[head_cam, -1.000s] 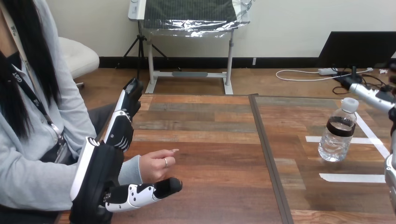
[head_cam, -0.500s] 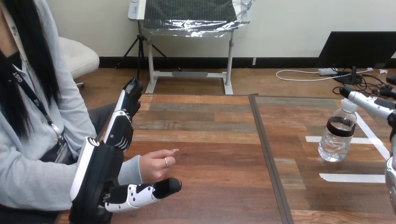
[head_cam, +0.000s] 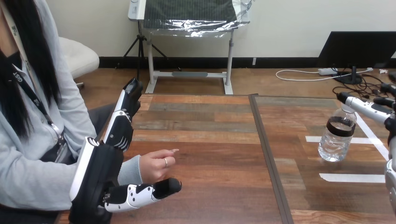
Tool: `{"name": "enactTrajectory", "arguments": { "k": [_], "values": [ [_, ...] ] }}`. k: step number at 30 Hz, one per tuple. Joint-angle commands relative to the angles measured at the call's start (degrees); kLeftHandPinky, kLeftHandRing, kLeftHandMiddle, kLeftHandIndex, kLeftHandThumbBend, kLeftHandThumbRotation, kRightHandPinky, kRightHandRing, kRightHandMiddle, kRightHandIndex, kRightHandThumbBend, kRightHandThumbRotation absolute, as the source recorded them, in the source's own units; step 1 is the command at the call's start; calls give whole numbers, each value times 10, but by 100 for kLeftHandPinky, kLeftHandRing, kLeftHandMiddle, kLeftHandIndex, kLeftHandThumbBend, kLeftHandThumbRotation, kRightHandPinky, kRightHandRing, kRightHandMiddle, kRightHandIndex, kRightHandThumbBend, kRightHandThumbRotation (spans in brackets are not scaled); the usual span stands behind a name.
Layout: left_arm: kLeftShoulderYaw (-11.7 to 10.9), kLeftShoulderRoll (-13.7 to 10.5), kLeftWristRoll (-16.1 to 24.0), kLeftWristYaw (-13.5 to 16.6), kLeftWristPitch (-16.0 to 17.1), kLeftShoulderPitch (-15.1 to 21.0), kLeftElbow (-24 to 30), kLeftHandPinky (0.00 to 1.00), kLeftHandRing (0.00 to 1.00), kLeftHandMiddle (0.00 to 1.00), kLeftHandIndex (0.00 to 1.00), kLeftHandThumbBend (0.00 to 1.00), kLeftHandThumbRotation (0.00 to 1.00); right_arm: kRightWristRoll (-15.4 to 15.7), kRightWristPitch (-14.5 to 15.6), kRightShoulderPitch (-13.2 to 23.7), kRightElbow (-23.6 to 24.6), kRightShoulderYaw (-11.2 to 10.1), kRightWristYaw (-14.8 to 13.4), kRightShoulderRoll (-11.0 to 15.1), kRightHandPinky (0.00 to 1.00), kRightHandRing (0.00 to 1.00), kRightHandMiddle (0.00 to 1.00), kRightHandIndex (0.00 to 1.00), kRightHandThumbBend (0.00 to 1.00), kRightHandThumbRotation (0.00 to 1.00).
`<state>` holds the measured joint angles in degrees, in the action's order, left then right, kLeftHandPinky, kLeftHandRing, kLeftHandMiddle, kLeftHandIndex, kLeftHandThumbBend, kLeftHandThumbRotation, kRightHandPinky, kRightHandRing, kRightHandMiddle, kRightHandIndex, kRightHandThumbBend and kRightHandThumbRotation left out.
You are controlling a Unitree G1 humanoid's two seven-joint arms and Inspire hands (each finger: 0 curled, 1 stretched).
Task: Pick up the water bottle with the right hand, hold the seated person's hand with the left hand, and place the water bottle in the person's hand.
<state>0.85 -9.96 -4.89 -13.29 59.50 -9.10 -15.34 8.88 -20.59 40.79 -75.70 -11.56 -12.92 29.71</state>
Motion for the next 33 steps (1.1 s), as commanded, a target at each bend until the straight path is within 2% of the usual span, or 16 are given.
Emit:
{"name": "enactTrajectory", "arguments": {
  "k": [1,7,11,14,16,19,22,25,29,31,33],
  "values": [
    [-3,-4,-9,-2,7,17,21,99,100,100,99,100,50,-6,3,41,3,0,7,8,60,73,88,94,99,30],
    [-4,-6,-8,-2,4,14,25,99,100,100,99,100,49,-4,18,39,2,3,9,3,62,75,88,94,97,28],
    [-4,-7,-10,-2,7,14,24,99,100,100,99,100,49,-7,16,35,2,1,17,0,62,74,89,94,94,24],
    [-5,-7,-10,-1,8,13,26,99,100,100,99,100,50,-1,23,35,2,7,12,-2,67,78,89,95,91,23],
    [-4,-7,-11,-2,7,11,27,99,100,100,99,100,50,0,27,36,2,9,9,-4,64,76,88,94,89,21],
    [-5,-8,-9,-1,8,10,29,99,100,100,99,100,50,-18,33,36,0,-6,28,-8,60,72,89,95,88,20],
    [-5,-8,-11,-1,7,8,31,99,100,100,99,100,50,-10,26,32,1,3,23,-10,60,73,89,95,86,19],
    [1,-12,-23,-8,6,8,35,99,100,100,99,100,49,-22,36,35,0,-5,38,-13,60,72,89,95,85,18],
    [-2,-10,-20,-7,6,5,37,99,100,100,99,100,49,-14,34,31,-1,4,37,-14,59,72,89,95,83,17],
    [-1,-12,-23,-9,4,4,40,99,100,100,99,100,49,-9,38,31,-1,10,37,-14,58,71,89,95,83,19],
    [-2,-12,-23,-10,3,3,41,99,100,100,99,100,48,-17,45,32,-2,4,45,-16,58,70,89,96,83,21]
  ]
}}
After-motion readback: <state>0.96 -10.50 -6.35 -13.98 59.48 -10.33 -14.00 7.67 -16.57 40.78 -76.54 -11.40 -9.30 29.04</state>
